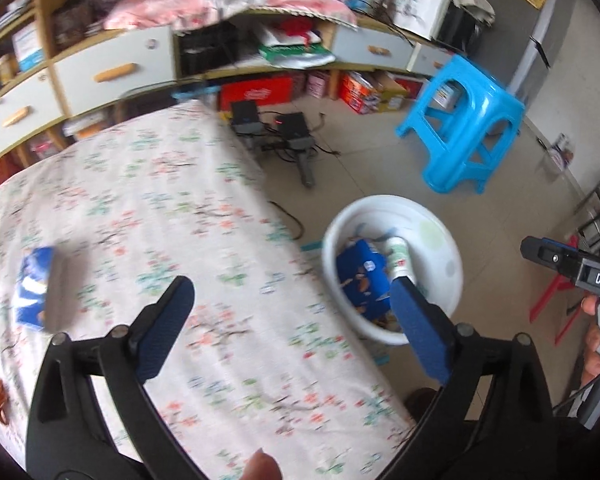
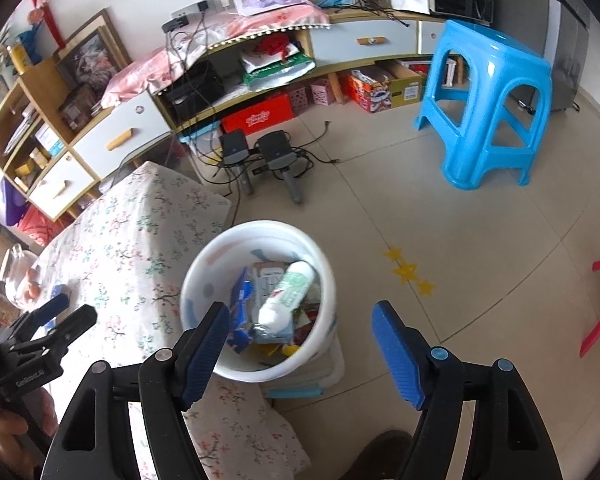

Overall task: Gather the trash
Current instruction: 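Move both tools back over the table toward the carrot toy and blue carton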

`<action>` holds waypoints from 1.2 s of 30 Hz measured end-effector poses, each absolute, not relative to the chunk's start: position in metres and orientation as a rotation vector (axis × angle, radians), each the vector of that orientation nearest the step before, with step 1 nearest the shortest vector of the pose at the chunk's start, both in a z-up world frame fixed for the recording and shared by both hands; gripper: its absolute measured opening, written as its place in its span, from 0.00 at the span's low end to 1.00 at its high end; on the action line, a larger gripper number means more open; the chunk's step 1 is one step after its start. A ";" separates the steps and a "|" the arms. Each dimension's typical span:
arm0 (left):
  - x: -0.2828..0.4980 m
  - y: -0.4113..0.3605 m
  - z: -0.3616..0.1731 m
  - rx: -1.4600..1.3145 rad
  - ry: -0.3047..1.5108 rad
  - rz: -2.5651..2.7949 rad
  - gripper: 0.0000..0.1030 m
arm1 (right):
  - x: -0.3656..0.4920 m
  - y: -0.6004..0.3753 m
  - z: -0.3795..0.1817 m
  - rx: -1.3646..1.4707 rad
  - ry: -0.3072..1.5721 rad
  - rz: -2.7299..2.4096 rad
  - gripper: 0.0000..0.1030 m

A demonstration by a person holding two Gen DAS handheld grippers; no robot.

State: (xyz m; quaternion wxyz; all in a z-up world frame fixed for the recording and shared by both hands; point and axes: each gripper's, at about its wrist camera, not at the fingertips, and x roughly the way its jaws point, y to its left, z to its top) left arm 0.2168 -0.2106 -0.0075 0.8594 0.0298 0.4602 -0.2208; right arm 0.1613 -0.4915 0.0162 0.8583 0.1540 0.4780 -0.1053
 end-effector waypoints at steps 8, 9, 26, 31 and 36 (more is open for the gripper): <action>0.202 -0.130 0.005 0.088 0.897 -0.276 0.96 | 0.177 -0.441 0.021 0.267 1.003 -0.143 0.74; 0.200 -0.117 0.006 0.085 0.898 -0.252 0.96 | 0.179 -0.433 0.021 0.263 1.006 -0.126 0.74; 0.173 0.044 -0.014 -0.036 1.012 -0.070 0.96 | 0.212 -0.304 0.001 0.105 1.065 0.035 0.75; 0.165 0.085 -0.034 -0.117 1.083 -0.036 0.96 | 0.220 -0.273 -0.010 0.060 1.089 0.066 0.75; 0.163 0.117 -0.053 -0.155 1.109 0.006 0.96 | 0.227 -0.250 -0.018 0.029 1.104 0.088 0.75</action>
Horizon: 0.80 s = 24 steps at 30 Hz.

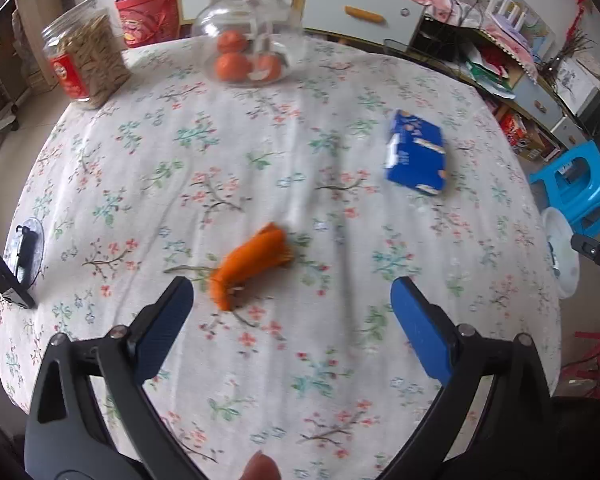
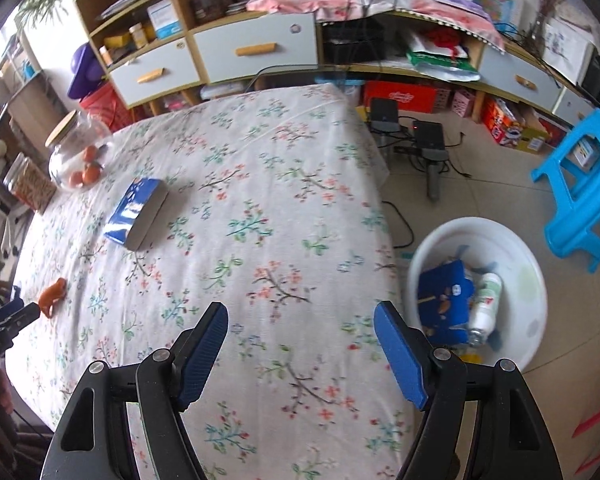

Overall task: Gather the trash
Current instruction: 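Move both tools back over the table toward the carrot toy and blue carton, then grasp the orange carrot toy with the left tool while the right tool grasps the blue carton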

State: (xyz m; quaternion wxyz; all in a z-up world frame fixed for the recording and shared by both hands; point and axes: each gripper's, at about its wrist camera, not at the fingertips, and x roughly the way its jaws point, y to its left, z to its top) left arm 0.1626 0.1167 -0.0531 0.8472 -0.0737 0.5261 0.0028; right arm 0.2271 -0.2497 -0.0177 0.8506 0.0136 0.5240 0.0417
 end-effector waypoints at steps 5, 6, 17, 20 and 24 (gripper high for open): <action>0.172 0.142 -0.075 -0.217 1.132 0.013 0.88 | 0.235 -0.228 -0.026 0.010 1.118 0.104 0.75; 0.173 0.144 -0.079 -0.224 1.139 0.005 0.83 | 0.238 -0.222 -0.028 0.004 1.122 0.110 0.75; 0.176 0.144 -0.084 -0.212 1.139 -0.057 0.14 | 0.258 -0.159 -0.045 -0.053 1.133 0.173 0.75; 0.171 0.149 -0.075 -0.232 1.106 -0.068 0.13 | 0.265 -0.141 -0.049 -0.078 1.126 0.187 0.75; 0.166 0.155 -0.066 -0.245 1.074 -0.069 0.12 | 0.276 -0.117 -0.057 -0.085 1.121 0.211 0.75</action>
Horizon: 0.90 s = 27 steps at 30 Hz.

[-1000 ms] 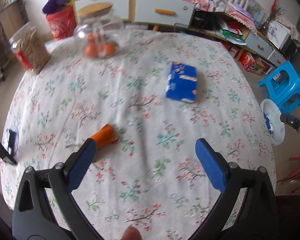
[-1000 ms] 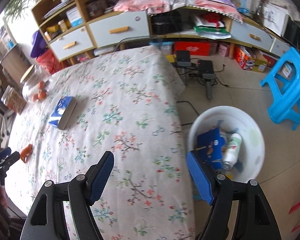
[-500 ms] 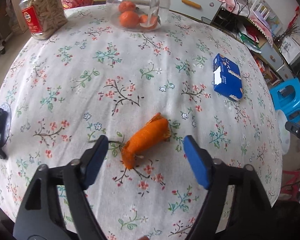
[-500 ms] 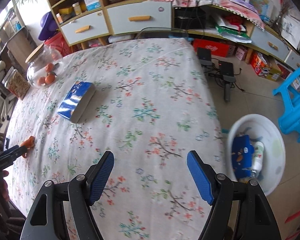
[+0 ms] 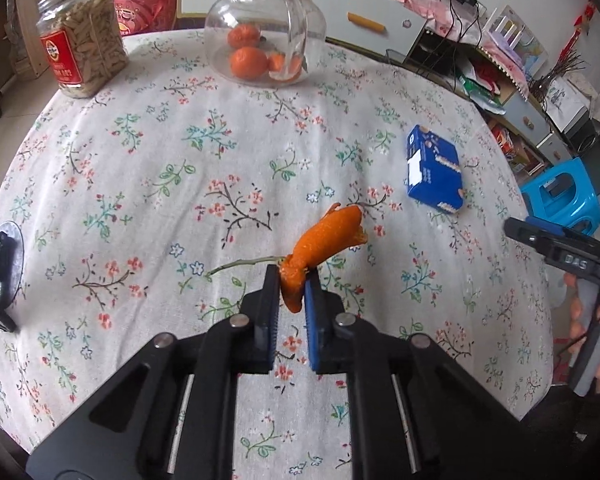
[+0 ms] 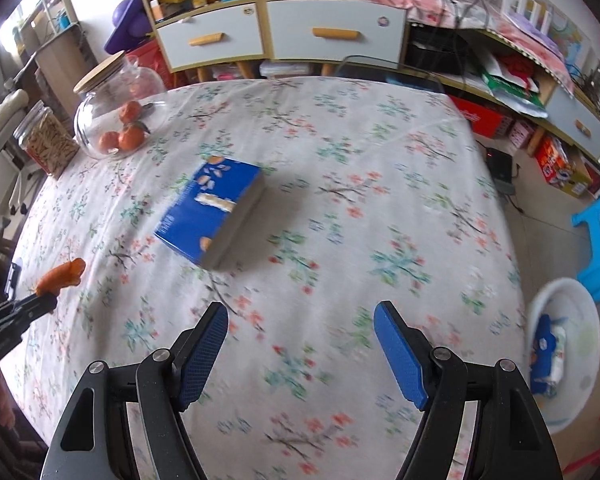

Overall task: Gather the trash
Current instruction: 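Grasp the orange carrot toy with the left tool while the right tool grasps the blue carton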

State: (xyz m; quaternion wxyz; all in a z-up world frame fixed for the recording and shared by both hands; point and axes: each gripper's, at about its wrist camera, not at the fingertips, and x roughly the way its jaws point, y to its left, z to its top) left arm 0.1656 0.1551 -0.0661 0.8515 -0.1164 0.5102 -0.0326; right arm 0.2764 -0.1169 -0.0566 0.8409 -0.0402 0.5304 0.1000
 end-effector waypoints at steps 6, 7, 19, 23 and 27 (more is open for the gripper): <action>0.156 0.166 -0.054 -0.268 1.040 -0.036 0.12 | 0.293 -0.086 -0.068 -0.054 1.122 0.259 0.75; 0.155 0.169 -0.053 -0.270 1.036 -0.032 0.12 | 0.295 -0.082 -0.069 -0.048 1.124 0.267 0.75; 0.157 0.174 -0.056 -0.309 1.048 0.004 0.12 | 0.325 -0.033 -0.095 -0.008 1.134 0.261 0.84; 0.155 0.176 -0.056 -0.309 1.050 0.014 0.12 | 0.331 -0.025 -0.105 -0.018 1.132 0.244 0.84; 0.154 0.177 -0.055 -0.311 1.046 0.022 0.12 | 0.329 -0.026 -0.105 -0.020 1.112 0.245 0.83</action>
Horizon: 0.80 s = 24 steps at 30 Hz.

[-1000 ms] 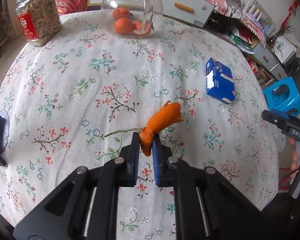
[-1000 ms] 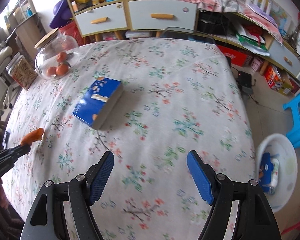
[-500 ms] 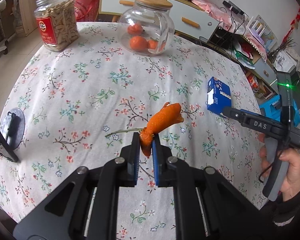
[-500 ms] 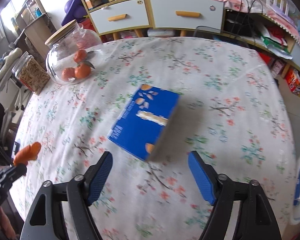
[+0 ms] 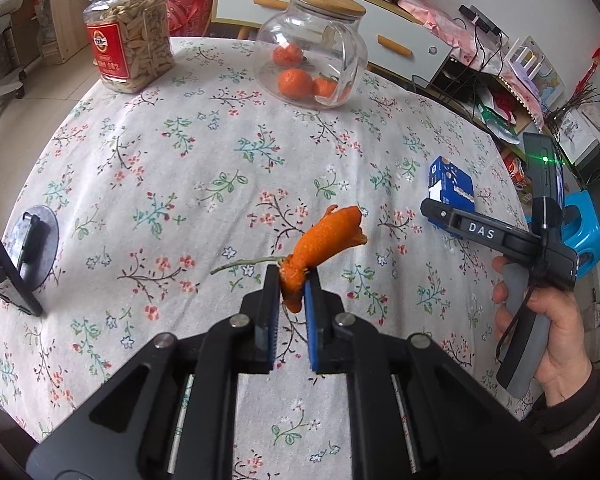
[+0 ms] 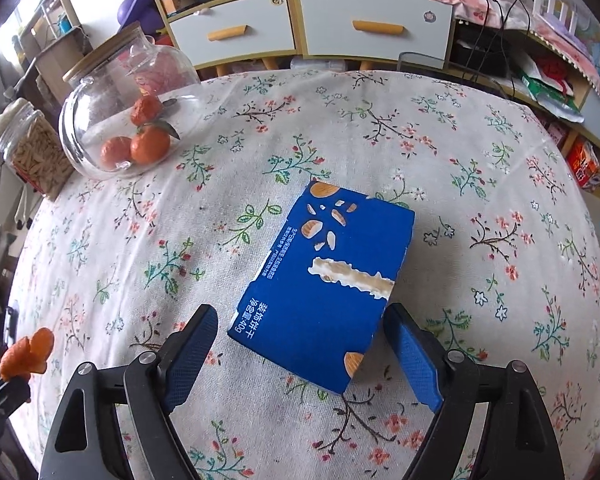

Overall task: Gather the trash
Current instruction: 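Grasp the orange carrot toy with the left tool while the right tool grasps the blue carton, then carry the carrot toy and blue carton to the bucket and release both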

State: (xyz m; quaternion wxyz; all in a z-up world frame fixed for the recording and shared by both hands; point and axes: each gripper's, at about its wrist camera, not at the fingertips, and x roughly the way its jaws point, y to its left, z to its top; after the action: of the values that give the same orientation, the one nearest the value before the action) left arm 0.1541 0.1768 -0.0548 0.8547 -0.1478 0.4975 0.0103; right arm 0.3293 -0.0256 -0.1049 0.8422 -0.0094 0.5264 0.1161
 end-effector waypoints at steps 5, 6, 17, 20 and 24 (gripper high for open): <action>0.154 0.171 -0.049 -0.311 1.034 0.021 0.12 | 0.322 -0.037 -0.095 0.017 1.115 0.279 0.59; 0.154 0.168 -0.047 -0.311 1.032 0.018 0.12 | 0.319 -0.039 -0.092 0.010 1.113 0.283 0.59; 0.160 0.122 -0.030 -0.295 1.010 -0.047 0.12 | 0.283 -0.083 -0.051 -0.036 1.080 0.294 0.46; 0.164 0.105 -0.027 -0.290 1.006 -0.072 0.12 | 0.278 -0.104 -0.043 -0.028 1.079 0.285 0.46; 0.170 0.084 -0.025 -0.290 1.011 -0.101 0.12 | 0.273 -0.139 -0.033 0.010 1.082 0.253 0.46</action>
State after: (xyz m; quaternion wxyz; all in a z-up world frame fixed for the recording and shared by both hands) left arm 0.1697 0.0841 -0.0247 0.8637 -0.1381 0.4823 -0.0484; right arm 0.2731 -0.1389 -0.0335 0.8497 0.0047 0.5134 0.1203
